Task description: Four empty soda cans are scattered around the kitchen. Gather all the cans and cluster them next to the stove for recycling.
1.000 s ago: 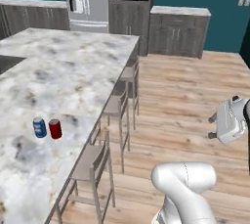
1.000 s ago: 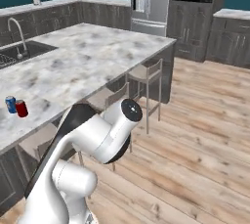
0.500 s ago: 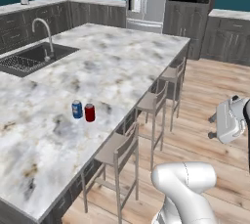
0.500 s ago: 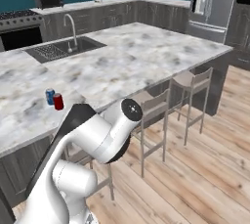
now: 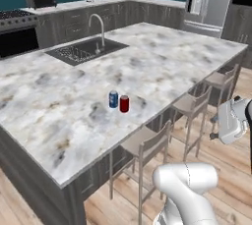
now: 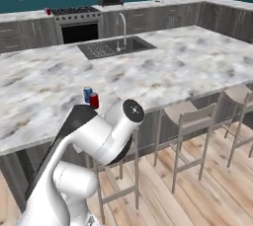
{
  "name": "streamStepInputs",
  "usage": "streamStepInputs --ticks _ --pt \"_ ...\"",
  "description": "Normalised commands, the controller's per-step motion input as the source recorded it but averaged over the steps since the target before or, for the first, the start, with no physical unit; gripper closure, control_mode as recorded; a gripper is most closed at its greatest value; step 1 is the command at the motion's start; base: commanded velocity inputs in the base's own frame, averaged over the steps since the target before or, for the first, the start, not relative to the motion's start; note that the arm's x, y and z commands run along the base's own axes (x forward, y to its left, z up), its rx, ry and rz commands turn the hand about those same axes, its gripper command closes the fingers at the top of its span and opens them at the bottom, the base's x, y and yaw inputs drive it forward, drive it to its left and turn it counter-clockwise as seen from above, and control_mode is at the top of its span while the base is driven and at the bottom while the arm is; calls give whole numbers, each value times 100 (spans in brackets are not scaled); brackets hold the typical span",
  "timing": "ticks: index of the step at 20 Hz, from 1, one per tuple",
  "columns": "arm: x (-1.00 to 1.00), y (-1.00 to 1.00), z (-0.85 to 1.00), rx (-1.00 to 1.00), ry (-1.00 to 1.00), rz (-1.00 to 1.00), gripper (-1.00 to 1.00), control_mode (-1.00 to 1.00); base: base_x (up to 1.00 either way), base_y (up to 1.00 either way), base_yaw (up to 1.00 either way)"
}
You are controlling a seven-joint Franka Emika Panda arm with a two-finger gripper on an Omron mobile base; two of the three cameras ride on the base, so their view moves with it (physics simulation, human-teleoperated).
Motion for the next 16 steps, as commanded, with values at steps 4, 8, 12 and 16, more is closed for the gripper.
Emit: streamStepInputs --ticks 4,8,12,16 --pt "0 0 0 0 0 0 -100 100 -9 0 46" --pt "0 0 0 0 0 0 -100 100 -1 0 46" --pt "0 0 0 0 0 0 -100 100 0 0 42" --pt "0 0 0 0 0 0 -100 100 29 -2 19"
